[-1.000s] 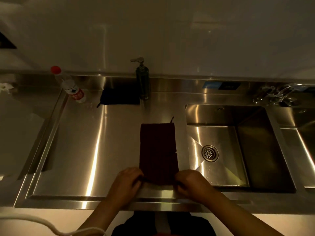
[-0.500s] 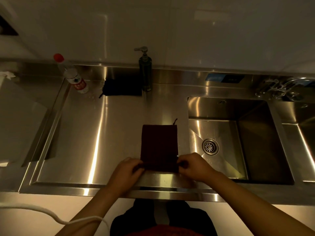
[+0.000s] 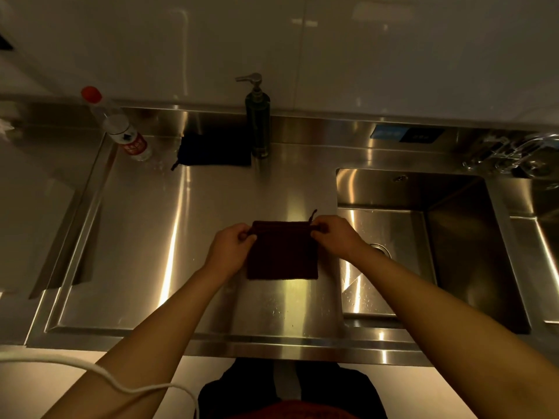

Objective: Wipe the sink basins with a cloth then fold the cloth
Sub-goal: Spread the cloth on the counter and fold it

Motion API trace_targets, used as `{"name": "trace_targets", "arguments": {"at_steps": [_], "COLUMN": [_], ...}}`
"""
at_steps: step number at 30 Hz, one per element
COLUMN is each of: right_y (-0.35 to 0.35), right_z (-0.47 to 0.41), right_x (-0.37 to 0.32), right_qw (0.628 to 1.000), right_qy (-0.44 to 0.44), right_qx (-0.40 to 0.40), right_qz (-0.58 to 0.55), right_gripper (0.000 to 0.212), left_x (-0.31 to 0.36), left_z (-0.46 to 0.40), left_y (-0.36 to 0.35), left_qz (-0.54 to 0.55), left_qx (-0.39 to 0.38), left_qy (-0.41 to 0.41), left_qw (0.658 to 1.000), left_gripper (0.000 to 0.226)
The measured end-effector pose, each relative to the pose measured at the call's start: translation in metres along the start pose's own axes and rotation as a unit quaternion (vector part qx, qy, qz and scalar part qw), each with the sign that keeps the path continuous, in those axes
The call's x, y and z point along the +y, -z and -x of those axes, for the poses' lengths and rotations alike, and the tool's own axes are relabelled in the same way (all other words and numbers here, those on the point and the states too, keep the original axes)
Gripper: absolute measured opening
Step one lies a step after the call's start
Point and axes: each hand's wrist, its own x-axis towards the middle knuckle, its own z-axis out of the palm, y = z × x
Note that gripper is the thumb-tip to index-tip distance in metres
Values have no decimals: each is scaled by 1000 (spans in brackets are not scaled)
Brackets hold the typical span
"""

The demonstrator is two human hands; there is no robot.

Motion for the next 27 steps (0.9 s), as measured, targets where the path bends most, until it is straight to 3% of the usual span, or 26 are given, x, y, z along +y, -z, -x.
{"name": "trace_targets", "arguments": {"at_steps": [7, 13, 17, 21, 27], "right_y": [-9, -20, -24, -31, -30], "right_z": [-32, -38, -38, -43, -43], "right_x": [9, 14, 10, 8, 5], "right_qw": [999, 996, 997, 991, 988], "right_qy": [-37, -34, 16, 18, 30], "right_qx": [6, 70, 2, -21, -17], "right_qz": [27, 48, 69, 128, 153], "right_gripper": [18, 22, 49, 52, 30], "left_x": [-6, -10, -14, -15, -6], "left_z": [-28, -39, -47, -52, -45], "left_y": [-13, -15, -12, -11, -15], "left_qz": [-26, -26, -89, -176, -140], "left_qx": [5, 43, -46, -115, -91], "left_qy": [33, 23, -49, -91, -68], "left_qw": [999, 999, 994, 973, 984], "left_gripper": [4, 20, 46, 57, 25]}}
